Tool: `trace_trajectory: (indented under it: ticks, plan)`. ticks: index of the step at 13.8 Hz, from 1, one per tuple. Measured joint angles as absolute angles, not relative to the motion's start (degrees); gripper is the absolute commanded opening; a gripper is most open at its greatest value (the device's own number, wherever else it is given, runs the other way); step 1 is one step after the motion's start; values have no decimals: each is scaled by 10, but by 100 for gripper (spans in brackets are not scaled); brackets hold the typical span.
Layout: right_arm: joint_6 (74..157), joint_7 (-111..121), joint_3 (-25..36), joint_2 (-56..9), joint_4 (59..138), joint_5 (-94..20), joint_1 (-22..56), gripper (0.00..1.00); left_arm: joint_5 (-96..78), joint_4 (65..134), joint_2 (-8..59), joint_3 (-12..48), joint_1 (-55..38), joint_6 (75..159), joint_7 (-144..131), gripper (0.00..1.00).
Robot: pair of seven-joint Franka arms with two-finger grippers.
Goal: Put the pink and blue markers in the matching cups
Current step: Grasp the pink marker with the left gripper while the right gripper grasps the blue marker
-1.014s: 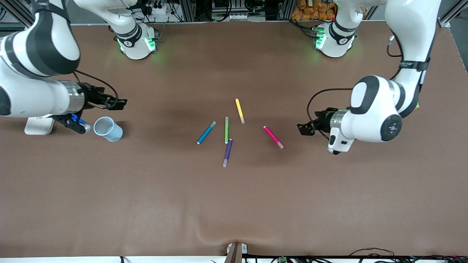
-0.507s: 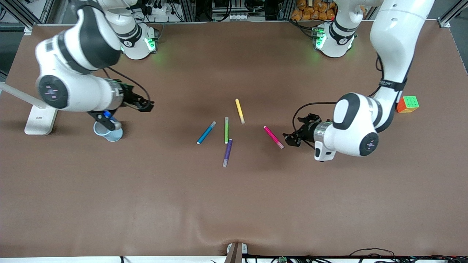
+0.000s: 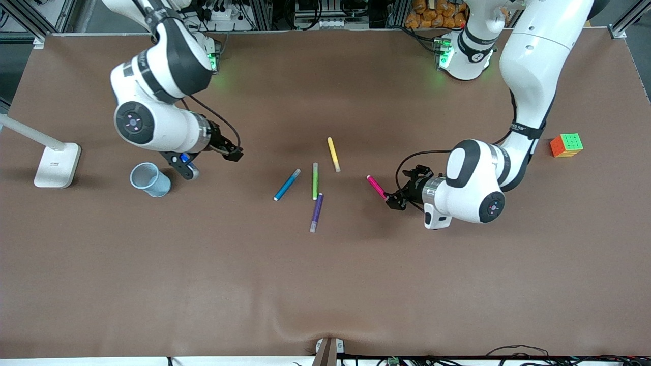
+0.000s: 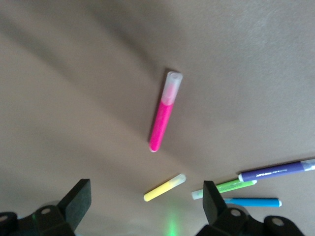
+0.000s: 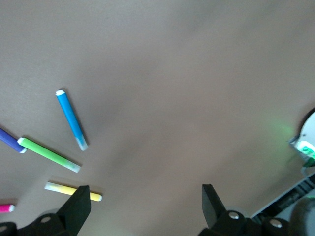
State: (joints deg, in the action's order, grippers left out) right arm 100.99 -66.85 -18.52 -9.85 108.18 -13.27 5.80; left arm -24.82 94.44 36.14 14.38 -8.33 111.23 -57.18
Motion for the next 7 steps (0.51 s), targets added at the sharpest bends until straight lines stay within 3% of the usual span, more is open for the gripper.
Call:
trace_trajectory:
  ticks: [7]
  plan:
    - [1091,-680,-200,-98,1119,-133,58,100,-248,945,409,144,-92,1140,-573,100]
